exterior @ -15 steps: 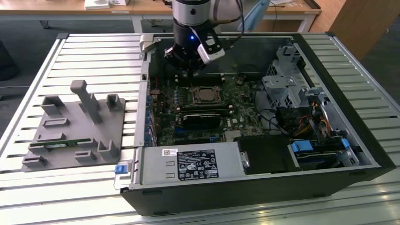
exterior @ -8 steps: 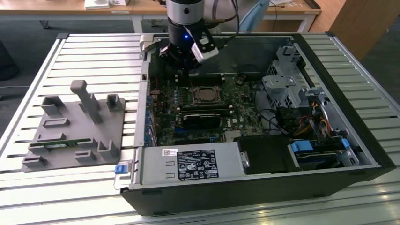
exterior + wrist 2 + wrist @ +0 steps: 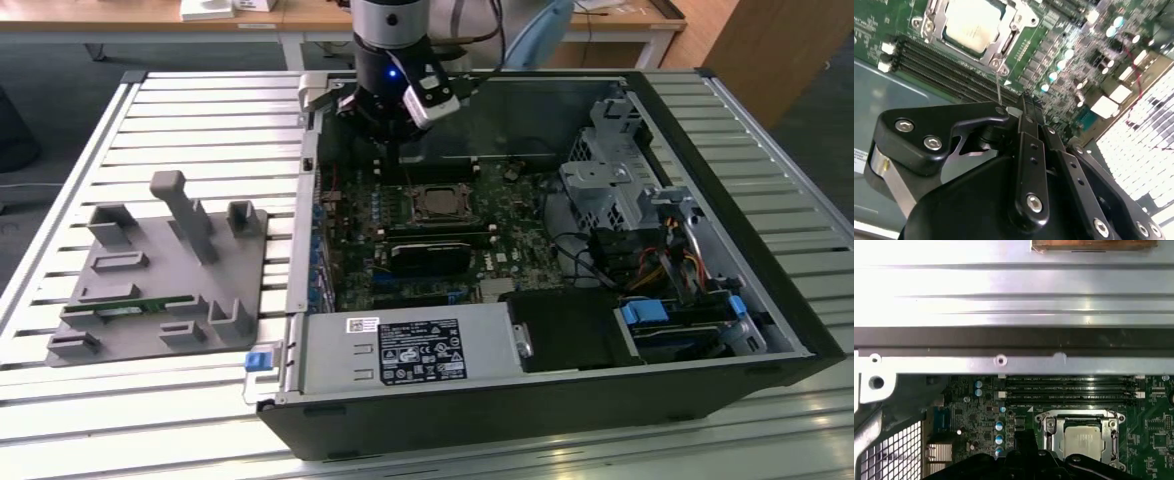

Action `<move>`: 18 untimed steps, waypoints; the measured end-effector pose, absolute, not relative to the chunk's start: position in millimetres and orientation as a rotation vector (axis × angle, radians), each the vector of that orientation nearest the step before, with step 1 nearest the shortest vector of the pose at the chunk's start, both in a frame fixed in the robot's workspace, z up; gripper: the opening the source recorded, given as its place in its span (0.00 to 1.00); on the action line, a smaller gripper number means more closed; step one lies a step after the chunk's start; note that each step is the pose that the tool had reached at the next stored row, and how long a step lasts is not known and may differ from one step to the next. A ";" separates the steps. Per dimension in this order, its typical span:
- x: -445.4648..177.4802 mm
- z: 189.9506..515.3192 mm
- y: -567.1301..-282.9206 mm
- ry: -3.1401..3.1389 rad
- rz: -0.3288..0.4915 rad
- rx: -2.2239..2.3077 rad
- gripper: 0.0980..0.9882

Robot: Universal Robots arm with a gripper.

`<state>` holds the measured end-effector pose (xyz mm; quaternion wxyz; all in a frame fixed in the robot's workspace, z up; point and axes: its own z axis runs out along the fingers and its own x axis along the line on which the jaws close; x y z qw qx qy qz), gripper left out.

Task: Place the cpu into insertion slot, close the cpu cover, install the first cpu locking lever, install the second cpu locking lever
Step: 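Install the first cpu locking lever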

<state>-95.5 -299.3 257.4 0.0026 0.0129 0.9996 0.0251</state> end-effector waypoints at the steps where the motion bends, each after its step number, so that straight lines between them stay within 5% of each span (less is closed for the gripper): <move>1: -95.5 256.9 -296.9 3.135 0.078 0.041 0.01; 18: -52.9 253.5 -291.0 3.138 0.079 0.041 0.01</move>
